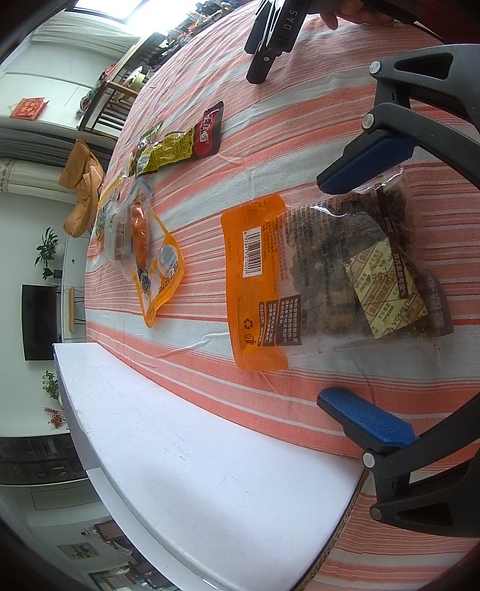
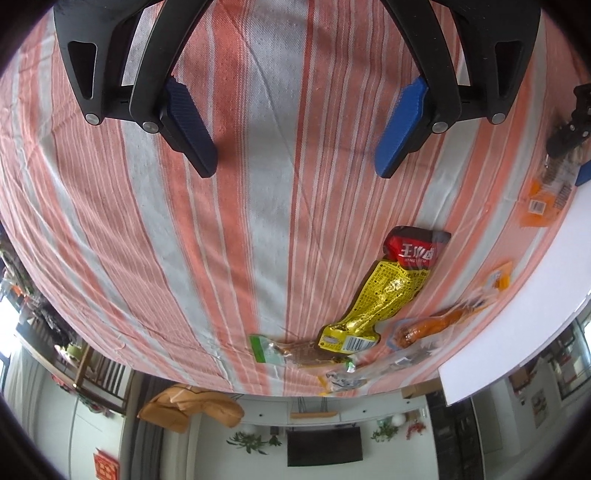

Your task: Organize snacks

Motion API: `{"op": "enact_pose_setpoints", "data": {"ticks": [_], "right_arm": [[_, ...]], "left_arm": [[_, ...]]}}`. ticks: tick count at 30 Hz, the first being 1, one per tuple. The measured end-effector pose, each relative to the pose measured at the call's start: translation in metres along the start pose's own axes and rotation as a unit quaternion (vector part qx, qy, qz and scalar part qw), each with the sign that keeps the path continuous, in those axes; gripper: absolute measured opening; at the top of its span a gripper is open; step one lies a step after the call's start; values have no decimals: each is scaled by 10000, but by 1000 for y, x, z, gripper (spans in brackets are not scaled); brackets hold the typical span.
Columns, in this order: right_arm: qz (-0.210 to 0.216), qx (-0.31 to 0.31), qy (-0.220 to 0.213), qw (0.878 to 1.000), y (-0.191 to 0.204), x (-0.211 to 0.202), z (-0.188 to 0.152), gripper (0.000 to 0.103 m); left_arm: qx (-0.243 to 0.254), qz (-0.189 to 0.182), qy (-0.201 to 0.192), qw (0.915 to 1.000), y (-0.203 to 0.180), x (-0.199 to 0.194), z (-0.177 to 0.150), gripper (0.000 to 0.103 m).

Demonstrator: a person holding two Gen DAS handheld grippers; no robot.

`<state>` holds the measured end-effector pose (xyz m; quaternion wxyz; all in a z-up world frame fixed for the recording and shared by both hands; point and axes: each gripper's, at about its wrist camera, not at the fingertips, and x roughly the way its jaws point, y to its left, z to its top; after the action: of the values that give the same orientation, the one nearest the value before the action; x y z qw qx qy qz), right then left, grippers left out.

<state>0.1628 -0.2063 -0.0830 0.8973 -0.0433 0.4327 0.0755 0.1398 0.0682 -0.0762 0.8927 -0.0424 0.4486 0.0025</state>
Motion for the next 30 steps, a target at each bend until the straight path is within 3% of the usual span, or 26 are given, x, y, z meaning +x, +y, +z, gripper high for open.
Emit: {"op": "enact_pose_setpoints", "data": {"ticks": [14, 20, 26, 30], "right_arm": [[9, -30, 15, 10000, 1, 0, 0, 89], [256, -27, 25, 9997, -4, -5, 3, 89], [551, -61, -70, 9984, -4, -8, 44, 89], [888, -449, 505, 9938, 20, 19, 83, 89]], "left_arm": [[4, -6, -1, 10000, 0, 0, 0, 103], [4, -3, 0, 10000, 0, 0, -1, 103], [6, -2, 0, 10000, 0, 0, -1, 103], [5, -4, 0, 10000, 0, 0, -1, 103]]}}
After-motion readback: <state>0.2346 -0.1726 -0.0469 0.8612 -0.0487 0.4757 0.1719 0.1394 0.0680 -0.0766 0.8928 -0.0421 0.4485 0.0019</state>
